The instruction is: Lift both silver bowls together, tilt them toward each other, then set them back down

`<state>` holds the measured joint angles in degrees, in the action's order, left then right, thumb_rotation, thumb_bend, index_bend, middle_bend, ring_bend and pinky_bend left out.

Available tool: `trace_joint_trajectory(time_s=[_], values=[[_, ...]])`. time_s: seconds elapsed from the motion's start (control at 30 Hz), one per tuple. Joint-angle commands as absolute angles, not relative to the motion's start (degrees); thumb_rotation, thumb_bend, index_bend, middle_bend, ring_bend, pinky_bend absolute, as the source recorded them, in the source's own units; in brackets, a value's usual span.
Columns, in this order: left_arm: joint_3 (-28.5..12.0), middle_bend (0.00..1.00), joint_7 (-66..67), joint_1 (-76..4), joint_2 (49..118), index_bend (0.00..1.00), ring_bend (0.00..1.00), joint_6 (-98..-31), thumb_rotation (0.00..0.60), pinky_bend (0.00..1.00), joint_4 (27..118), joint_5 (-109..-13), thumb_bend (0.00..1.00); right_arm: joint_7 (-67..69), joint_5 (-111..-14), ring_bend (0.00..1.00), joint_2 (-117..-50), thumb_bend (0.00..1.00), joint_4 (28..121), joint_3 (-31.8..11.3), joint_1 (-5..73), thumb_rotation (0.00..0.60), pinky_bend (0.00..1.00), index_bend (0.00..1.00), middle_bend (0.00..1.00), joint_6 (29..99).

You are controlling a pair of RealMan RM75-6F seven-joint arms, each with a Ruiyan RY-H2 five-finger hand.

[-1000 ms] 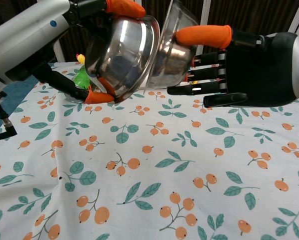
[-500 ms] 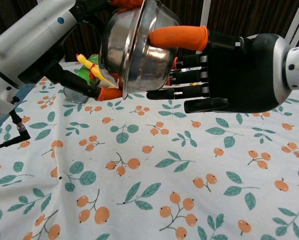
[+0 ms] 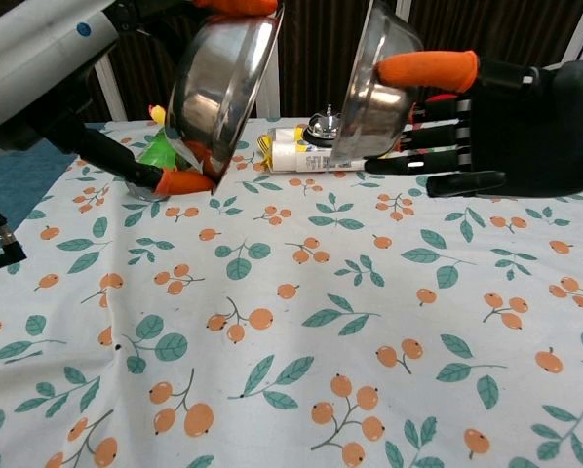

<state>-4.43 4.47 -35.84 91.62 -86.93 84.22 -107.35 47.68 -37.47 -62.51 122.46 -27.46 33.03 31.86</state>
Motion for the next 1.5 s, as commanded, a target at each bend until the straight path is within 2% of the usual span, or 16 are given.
trace_joint_trajectory(time_s=[0.03, 0.13, 0.23, 0.37, 0.5, 0.6, 0.73, 0.87, 1.27, 1.33, 1.4, 1.43, 1.47, 1.5], values=[[-4.0, 0.63, 5.5, -35.4, 90.2, 0.52, 0.49, -86.6, 0.600, 0.68, 85.5, -107.3, 0.55, 47.2, -39.5, 0.92, -60.9, 0.33, 119.6, -27.7, 31.6, 0.600, 1.00, 0.98, 0.92, 31.5], [-3.3, 0.63, 7.0, -34.8, 88.4, 0.51, 0.49, -85.2, 0.600, 0.68, 87.5, -106.5, 0.55, 41.1, -44.1, 0.92, -60.1, 0.33, 116.9, -25.3, 31.6, 0.600, 1.00, 0.98, 0.92, 33.6], [-2.0, 0.63, 11.2, -33.9, 84.9, 0.51, 0.49, -81.1, 0.600, 0.68, 91.6, -103.5, 0.55, 25.9, -50.4, 0.92, -59.1, 0.33, 113.7, -18.5, 33.2, 0.600, 1.00, 0.98, 0.92, 37.9], [-0.1, 0.63, 17.9, -33.1, 80.9, 0.51, 0.49, -73.4, 0.600, 0.68, 97.4, -97.4, 0.55, 4.1, -51.1, 0.92, -61.7, 0.33, 112.3, -11.5, 35.1, 0.600, 1.00, 0.98, 0.92, 50.3], [0.6, 0.63, 21.8, -33.5, 79.6, 0.50, 0.49, -66.5, 0.600, 0.68, 101.3, -91.0, 0.55, -25.6, -53.3, 0.92, -71.3, 0.33, 106.9, -4.9, 35.5, 0.600, 1.00, 0.98, 0.92, 70.0], [0.4, 0.62, 24.9, -33.8, 80.1, 0.50, 0.49, -64.3, 0.600, 0.68, 101.6, -88.4, 0.55, -36.6, -55.7, 0.92, -77.5, 0.33, 102.2, -1.8, 34.9, 0.600, 1.00, 0.98, 0.92, 76.1], [0.2, 0.61, 28.0, -34.0, 80.6, 0.49, 0.48, -61.5, 0.600, 0.67, 101.3, -84.4, 0.55, -44.1, -62.2, 0.92, -83.1, 0.33, 93.3, 1.8, 34.1, 0.600, 1.00, 0.98, 0.92, 79.6], [-0.3, 0.60, 27.2, -34.2, 80.9, 0.49, 0.47, -59.3, 0.600, 0.66, 100.2, -80.6, 0.55, -43.6, -65.1, 0.91, -86.3, 0.33, 87.7, 3.4, 32.8, 0.600, 1.00, 0.97, 0.92, 78.5], [-0.4, 0.54, 28.6, -34.9, 82.7, 0.45, 0.42, -57.5, 0.600, 0.54, 97.5, -78.0, 0.53, -41.5, -65.0, 0.87, -87.3, 0.33, 87.7, 2.8, 30.8, 0.600, 1.00, 0.90, 0.88, 75.0], [-0.3, 0.50, 28.7, -34.9, 83.2, 0.41, 0.39, -57.6, 0.600, 0.49, 97.0, -78.2, 0.50, -41.5, -64.7, 0.85, -87.0, 0.33, 88.3, 2.7, 30.6, 0.600, 1.00, 0.85, 0.85, 74.3], [-0.3, 0.46, 28.9, -34.9, 83.4, 0.36, 0.35, -57.7, 0.600, 0.43, 96.7, -78.2, 0.44, -41.8, -64.6, 0.81, -86.9, 0.33, 88.7, 2.7, 30.5, 0.600, 1.00, 0.72, 0.77, 74.0], [-0.4, 0.43, 29.0, -34.9, 83.6, 0.34, 0.33, -57.8, 0.600, 0.41, 96.5, -78.1, 0.41, -41.9, -64.6, 0.78, -86.7, 0.33, 88.9, 2.7, 30.4, 0.600, 1.00, 0.62, 0.71, 73.8], [-0.4, 0.39, 29.3, -34.9, 83.9, 0.29, 0.30, -58.0, 0.600, 0.39, 96.1, -78.3, 0.37, -41.8, -64.6, 0.72, -86.5, 0.33, 89.3, 2.7, 30.4, 0.600, 1.00, 0.46, 0.62, 73.5], [-0.5, 0.35, 29.4, -34.9, 84.1, 0.25, 0.27, -58.2, 0.600, 0.37, 95.9, -78.4, 0.33, -41.7, -64.5, 0.69, -86.4, 0.33, 89.5, 2.7, 30.4, 0.600, 1.00, 0.39, 0.58, 73.3]])
